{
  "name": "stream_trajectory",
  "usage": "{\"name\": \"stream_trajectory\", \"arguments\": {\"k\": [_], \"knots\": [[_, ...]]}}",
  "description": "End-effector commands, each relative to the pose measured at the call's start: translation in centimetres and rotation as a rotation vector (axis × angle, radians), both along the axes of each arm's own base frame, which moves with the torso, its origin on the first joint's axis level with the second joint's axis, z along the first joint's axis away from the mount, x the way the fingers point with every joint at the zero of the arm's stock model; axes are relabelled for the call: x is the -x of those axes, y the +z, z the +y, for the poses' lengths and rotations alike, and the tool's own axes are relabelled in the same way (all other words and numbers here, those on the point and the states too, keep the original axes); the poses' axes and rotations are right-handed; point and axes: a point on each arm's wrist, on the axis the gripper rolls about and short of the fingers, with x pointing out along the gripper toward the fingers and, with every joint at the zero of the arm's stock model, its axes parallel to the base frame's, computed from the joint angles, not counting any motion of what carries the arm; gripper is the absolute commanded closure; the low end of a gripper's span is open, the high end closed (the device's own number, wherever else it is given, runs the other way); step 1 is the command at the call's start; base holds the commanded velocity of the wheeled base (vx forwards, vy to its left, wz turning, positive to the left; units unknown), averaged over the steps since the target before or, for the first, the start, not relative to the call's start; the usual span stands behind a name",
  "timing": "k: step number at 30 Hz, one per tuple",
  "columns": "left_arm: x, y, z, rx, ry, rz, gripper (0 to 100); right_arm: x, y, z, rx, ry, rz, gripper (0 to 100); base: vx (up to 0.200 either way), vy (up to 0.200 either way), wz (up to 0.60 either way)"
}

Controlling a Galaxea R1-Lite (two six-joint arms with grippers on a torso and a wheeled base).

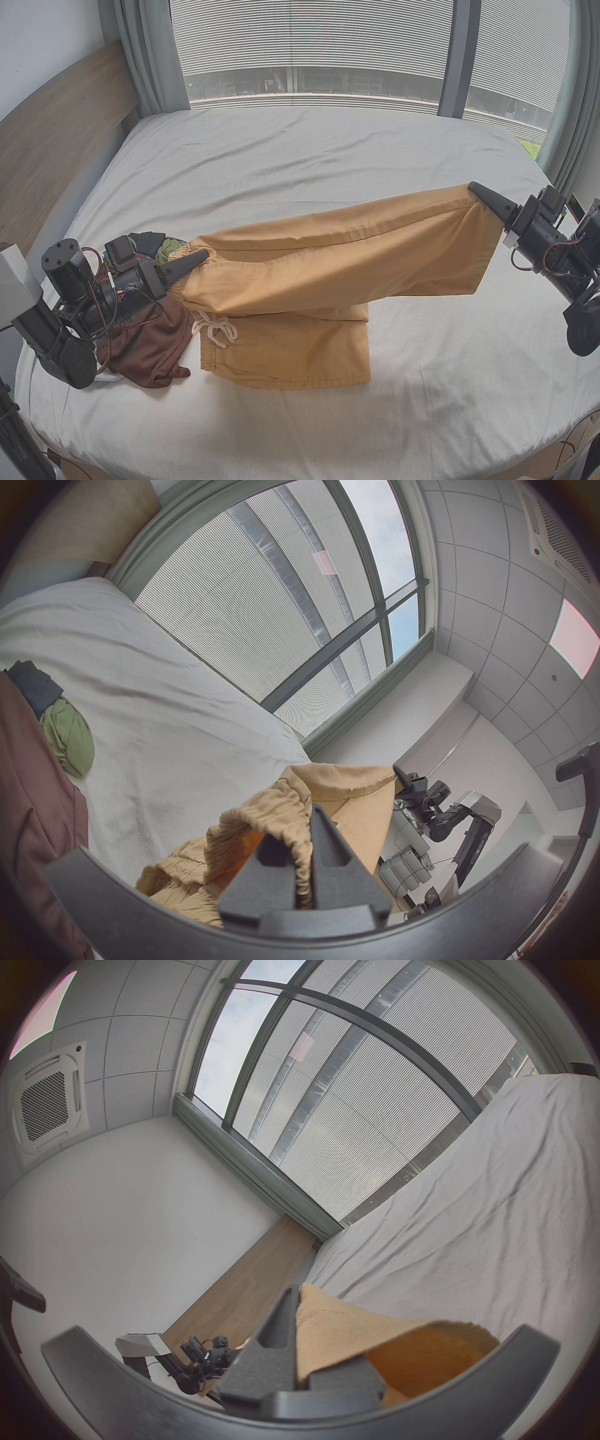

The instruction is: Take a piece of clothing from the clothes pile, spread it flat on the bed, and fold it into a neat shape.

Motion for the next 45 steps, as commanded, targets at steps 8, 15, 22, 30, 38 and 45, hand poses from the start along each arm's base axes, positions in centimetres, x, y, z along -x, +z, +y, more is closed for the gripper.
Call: {"name": "stream_trajectory", "arguments": {"k": [8,15,22,30,38,45], "knots": [[-0.8,-2.1,-0.2,-0.044,0.001,0.024,100,1.9,1.7,0.6,-0.005,0.033,-0.046,100,0.000,0.000,0.00],[0.8,0.1,0.2,-0.013,0.007,-0.002,100,-0.4,-1.1,0.5,0.010,0.009,0.041,100,0.000,0.000,0.00],[1.7,1.5,0.4,0.029,0.004,0.001,100,-2.2,-3.6,0.6,0.016,0.001,0.076,100,0.000,0.000,0.00],[0.8,2.0,0.4,0.041,0.057,-0.034,100,-3.5,-5.1,0.3,0.029,-0.020,0.087,100,0.000,0.000,0.00],[-0.5,1.0,0.3,0.041,0.104,-0.015,100,-5.6,-6.8,-0.2,0.033,-0.045,0.122,100,0.000,0.000,0.00],[-2.7,-0.1,0.0,0.052,0.176,-0.008,100,-7.9,-7.3,0.1,0.029,-0.045,0.098,100,0.000,0.000,0.00]]}}
